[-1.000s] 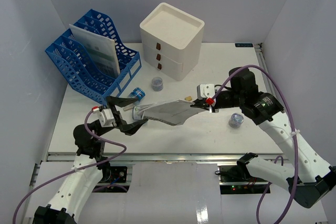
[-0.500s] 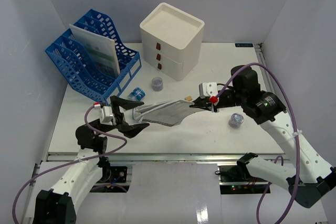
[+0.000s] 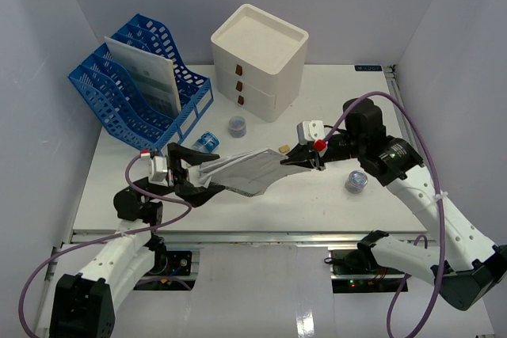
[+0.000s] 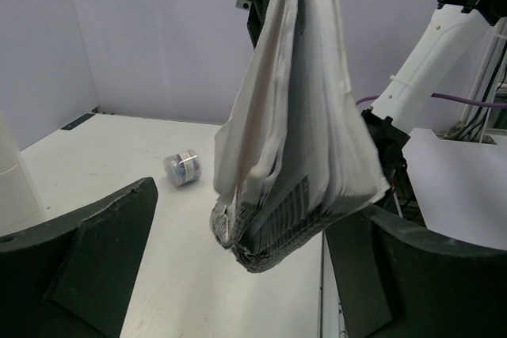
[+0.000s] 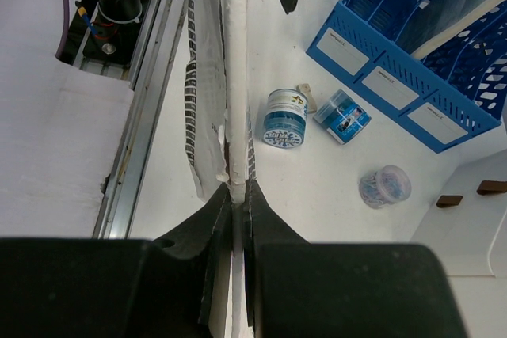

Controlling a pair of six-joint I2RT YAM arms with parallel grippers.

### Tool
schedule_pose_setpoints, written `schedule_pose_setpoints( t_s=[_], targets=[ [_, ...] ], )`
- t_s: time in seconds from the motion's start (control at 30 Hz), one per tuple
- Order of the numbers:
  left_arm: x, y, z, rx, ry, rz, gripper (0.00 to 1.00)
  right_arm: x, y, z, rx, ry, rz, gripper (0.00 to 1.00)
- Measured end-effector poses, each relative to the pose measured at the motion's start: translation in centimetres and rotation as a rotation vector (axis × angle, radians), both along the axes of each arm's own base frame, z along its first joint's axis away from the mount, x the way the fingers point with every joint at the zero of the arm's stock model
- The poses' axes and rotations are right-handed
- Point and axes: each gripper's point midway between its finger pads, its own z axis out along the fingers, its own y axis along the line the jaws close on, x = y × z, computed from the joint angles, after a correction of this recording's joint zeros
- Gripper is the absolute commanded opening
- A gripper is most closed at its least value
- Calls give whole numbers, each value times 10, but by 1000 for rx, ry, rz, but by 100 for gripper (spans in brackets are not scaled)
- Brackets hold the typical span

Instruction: Organize the desk

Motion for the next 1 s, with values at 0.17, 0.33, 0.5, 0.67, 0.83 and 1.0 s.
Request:
schedule_pose_setpoints(
  t_s=[0.17, 0.33, 0.5, 0.67, 0.83, 1.0],
  targets=[
    [-8, 0, 3, 2, 0, -26, 68, 4, 7, -7, 2, 41, 2, 8],
    [-12, -1, 6, 14, -2, -47, 48, 8, 13, -6, 17, 62, 4, 8],
    [-10, -2, 5, 24, 16, -56, 21, 11, 19, -5, 26, 80, 5, 8],
    [-5, -2, 6, 31, 28, -45, 0, 14, 21, -6, 32, 90, -9, 27],
    [7, 2, 10, 32, 50, 45, 0, 25, 24, -5, 46, 79, -59, 94],
    [32, 22, 32, -18, 88, 289, 0, 61, 19, -11, 33, 37, -254, 90]
  ],
)
